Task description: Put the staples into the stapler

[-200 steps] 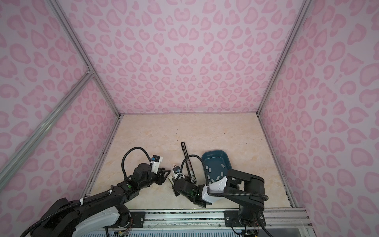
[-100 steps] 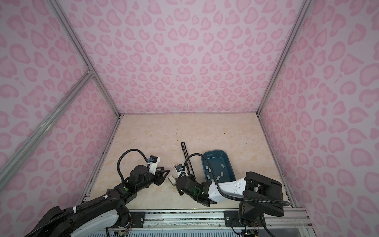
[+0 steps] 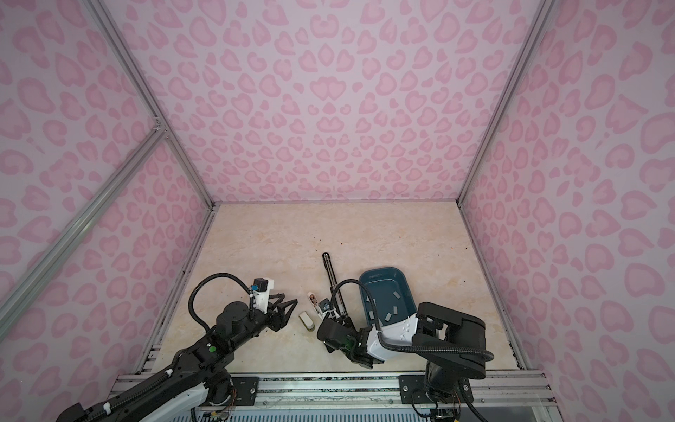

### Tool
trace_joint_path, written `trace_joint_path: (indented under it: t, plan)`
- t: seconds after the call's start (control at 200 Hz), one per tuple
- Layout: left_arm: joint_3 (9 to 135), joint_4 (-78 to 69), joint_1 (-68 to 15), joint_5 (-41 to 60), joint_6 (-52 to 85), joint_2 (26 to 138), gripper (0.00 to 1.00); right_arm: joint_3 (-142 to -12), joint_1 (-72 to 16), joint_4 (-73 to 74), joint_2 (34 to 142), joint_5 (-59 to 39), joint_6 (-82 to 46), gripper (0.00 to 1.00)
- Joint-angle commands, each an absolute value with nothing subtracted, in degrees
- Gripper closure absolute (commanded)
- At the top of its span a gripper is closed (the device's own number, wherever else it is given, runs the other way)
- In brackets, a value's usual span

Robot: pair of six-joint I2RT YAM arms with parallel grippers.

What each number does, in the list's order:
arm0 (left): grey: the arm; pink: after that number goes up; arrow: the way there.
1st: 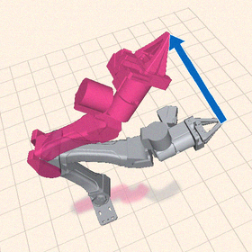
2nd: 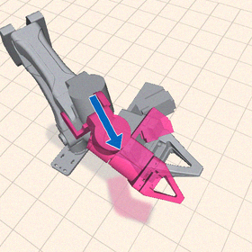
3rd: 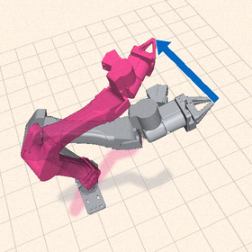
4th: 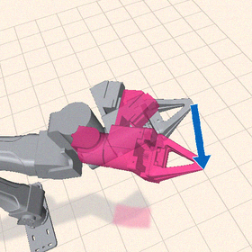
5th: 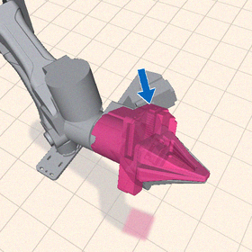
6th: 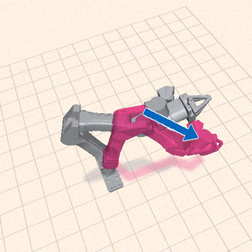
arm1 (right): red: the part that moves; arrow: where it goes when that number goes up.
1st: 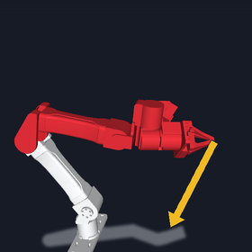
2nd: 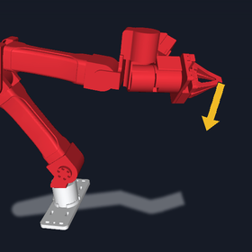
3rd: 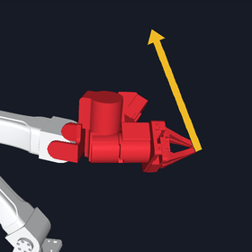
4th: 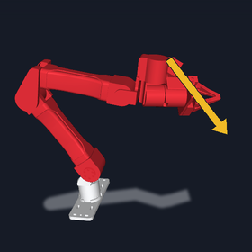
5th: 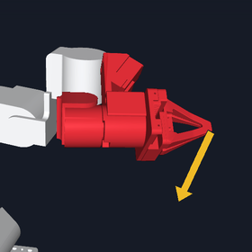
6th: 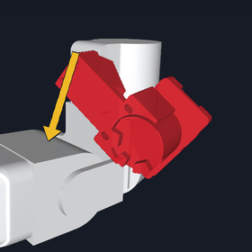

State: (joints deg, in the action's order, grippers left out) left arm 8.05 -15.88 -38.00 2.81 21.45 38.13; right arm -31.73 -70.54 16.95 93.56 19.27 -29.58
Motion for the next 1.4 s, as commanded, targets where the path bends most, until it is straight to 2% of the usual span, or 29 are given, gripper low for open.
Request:
trace_joint_path:
  t: [0.0, 0.24, 0.555, 0.745, 1.15, 1.395]
  plan:
    - [7.67, -15.13, -38.03, 1.35, 21.62, 36.47, 0.37, -31.81, -69.99, 17.68, 94.59, 19.3, -30.07, 0.48]
    - [8.09, -14.6, -38.06, -0.39, 21.45, 36.17, 0.34, -32.24, -68.56, 19.06, 96.8, 17.73, -29.52, 0.48]
    - [8.88, -15.16, -38.02, -4.18, 23.28, 38.31, 0.34, -33.13, -67.96, 19.25, 97.65, 14.65, -27.48, 0.65]
    - [9.04, -14.4, -38.03, -9.07, 24.96, 39.41, 0.32, -32.61, -67.99, 20.06, 97.94, 14.19, -27.31, 0.7]
    - [15.09, -15.73, -37.93, -12.47, 26.27, 53.86, 0.35, -32.66, -68.3, 19.35, 96.48, 14.33, -27.82, 0.77]
    - [17.0, -17.95, -37.91, -12.12, 25.23, 59.43, 0.35, -31.82, -68.91, 19.42, 96.26, 15.82, -28.34, 0.77]
